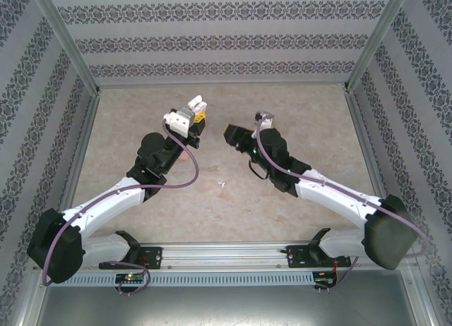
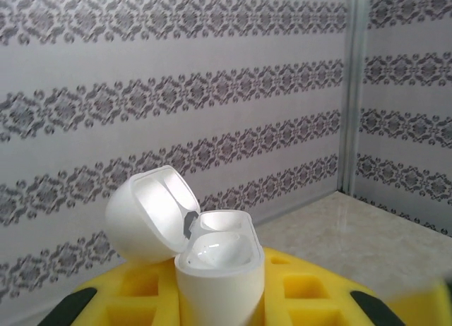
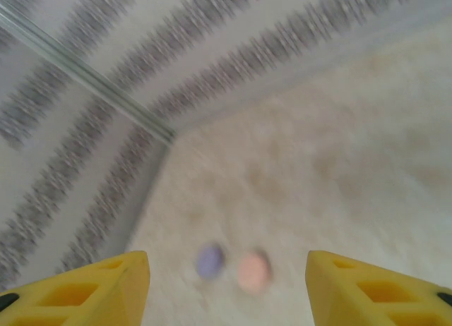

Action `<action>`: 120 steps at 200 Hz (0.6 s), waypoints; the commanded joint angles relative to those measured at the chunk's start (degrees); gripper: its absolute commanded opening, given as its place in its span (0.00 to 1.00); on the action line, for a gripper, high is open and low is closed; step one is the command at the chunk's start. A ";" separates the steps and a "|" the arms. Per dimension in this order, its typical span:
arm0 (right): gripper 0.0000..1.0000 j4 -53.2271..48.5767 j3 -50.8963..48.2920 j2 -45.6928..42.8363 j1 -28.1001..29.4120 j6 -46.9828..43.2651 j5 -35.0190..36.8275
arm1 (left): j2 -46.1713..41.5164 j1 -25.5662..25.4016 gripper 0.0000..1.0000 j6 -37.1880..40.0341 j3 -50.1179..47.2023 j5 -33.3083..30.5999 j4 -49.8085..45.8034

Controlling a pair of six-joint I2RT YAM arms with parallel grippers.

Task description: Insert the wireless bluetooth earbuds into the charging case

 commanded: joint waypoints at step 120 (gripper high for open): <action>0.56 -30.42 7.96 20.56 9.13 19.05 -3.15 | -11.09 3.31 0.00 -4.97 -2.26 -1.92 -12.33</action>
